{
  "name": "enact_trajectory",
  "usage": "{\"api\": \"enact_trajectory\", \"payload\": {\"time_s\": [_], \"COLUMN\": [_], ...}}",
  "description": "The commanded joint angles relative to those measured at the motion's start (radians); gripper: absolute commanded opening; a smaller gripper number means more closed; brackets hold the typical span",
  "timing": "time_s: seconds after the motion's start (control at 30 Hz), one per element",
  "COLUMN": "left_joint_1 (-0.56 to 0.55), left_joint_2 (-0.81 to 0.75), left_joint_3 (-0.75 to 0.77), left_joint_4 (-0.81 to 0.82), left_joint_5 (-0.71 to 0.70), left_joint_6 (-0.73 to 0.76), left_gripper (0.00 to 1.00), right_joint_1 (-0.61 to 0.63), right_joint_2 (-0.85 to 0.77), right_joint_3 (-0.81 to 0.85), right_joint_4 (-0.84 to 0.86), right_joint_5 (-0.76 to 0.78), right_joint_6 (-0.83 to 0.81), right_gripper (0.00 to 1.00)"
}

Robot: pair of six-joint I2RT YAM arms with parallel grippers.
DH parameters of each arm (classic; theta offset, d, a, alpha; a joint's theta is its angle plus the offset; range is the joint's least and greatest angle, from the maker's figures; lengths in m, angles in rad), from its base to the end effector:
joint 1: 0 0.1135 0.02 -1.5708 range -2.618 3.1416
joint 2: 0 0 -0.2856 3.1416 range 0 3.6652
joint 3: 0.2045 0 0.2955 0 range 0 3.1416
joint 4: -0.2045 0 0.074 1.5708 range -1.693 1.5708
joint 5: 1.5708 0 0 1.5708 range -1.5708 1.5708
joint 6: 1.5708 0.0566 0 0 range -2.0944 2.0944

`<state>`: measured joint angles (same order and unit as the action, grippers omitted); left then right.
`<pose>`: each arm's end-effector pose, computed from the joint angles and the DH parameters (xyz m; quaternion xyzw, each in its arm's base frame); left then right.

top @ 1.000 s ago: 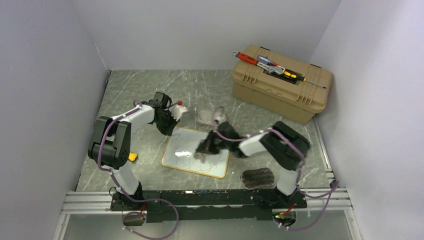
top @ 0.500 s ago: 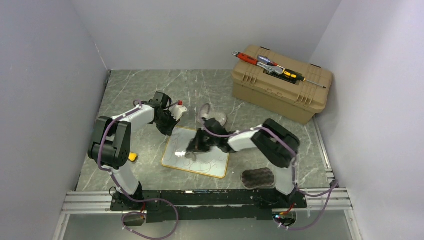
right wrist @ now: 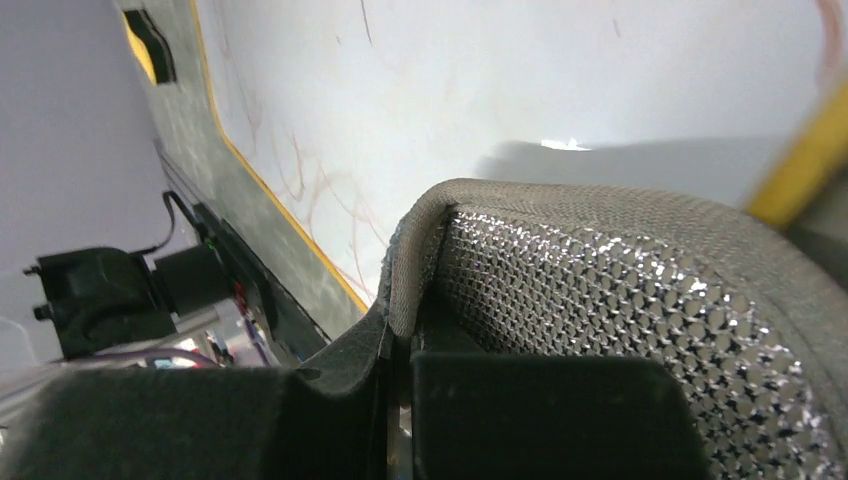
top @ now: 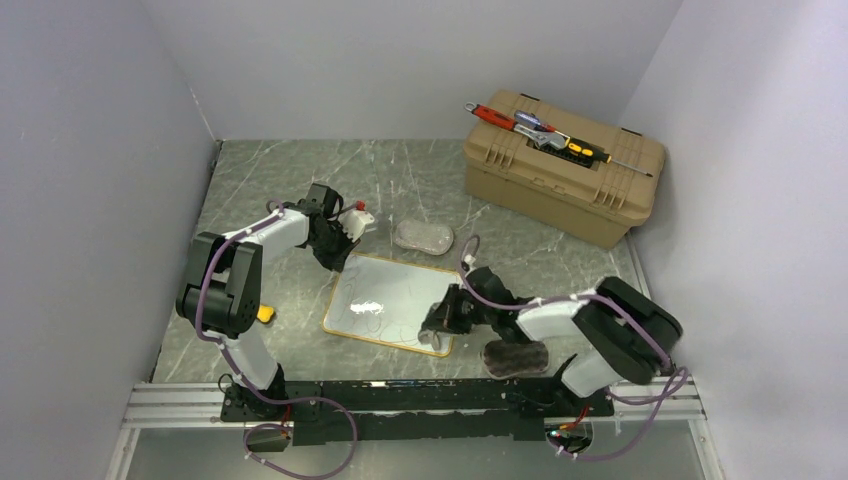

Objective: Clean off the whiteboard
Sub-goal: Erase the whiteboard at the center of the board.

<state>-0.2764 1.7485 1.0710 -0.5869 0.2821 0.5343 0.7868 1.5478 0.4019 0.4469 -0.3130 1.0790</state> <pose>0.3538 -0.1167 0.1376 0.4056 0.8907 -0.1184 0.1677 0.1891 0.2143 0.0779 0.0653 0.8955 0.4192 0.1349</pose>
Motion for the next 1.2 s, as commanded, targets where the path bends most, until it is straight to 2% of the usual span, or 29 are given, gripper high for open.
{"api": "enact_trajectory", "payload": {"time_s": [0.0, 0.1, 0.27, 0.33, 0.37, 0.5, 0.7, 0.77, 0.87, 1.0, 1.1, 1.17], "left_joint_1": [-0.017, -0.017, -0.017, -0.017, -0.017, -0.018, -0.017, -0.017, -0.011, 0.006, 0.009, 0.009], "left_joint_2": [0.075, 0.077, 0.081, 0.086, 0.089, 0.094, 0.102, 0.1, 0.085, -0.006, -0.06, -0.068], "left_joint_3": [-0.053, -0.051, -0.052, -0.05, -0.049, -0.053, -0.042, -0.029, 0.026, 0.05, 0.008, -0.039], "left_joint_4": [-0.066, -0.066, -0.067, -0.069, -0.07, -0.065, -0.065, -0.069, -0.126, -0.211, -0.242, -0.232], "left_joint_5": [-0.002, 0.0, -0.001, -0.001, -0.002, -0.02, -0.03, -0.029, -0.018, 0.037, 0.05, 0.039], "left_joint_6": [-0.001, -0.007, -0.014, -0.017, -0.017, -0.013, -0.018, -0.022, -0.047, -0.064, -0.049, -0.039], "left_gripper": [0.02, 0.02, 0.02, 0.02, 0.02, 0.02, 0.03, 0.02, 0.04, 0.19, 0.43, 0.45], "right_joint_1": [0.061, 0.127, 0.24, 0.26, 0.26, 0.239, 0.216, 0.216, 0.204, 0.201, 0.188, 0.174], "right_joint_2": [-0.075, -0.002, 0.325, 0.405, 0.425, 0.356, 0.061, 0.019, 0.078, 0.202, 0.232, 0.23], "right_joint_3": [-0.107, 0.043, 0.459, 0.585, 0.597, 0.461, 0.147, 0.112, 0.139, 0.223, 0.214, 0.188], "right_joint_4": [-0.382, -0.422, -0.55, -0.591, -0.591, -0.555, -0.569, -0.559, -0.518, -0.486, -0.465, -0.451], "right_joint_5": [0.118, 0.147, 0.155, 0.167, 0.163, 0.186, 0.242, 0.244, 0.224, 0.205, 0.21, 0.212], "right_joint_6": [-0.049, -0.087, -0.21, -0.243, -0.244, -0.206, -0.154, -0.14, -0.138, -0.147, -0.134, -0.125], "right_gripper": [0.0, 0.0, 0.0, 0.0, 0.0, 0.0, 0.0, 0.0, 0.0, 0.0, 0.0, 0.0]}}
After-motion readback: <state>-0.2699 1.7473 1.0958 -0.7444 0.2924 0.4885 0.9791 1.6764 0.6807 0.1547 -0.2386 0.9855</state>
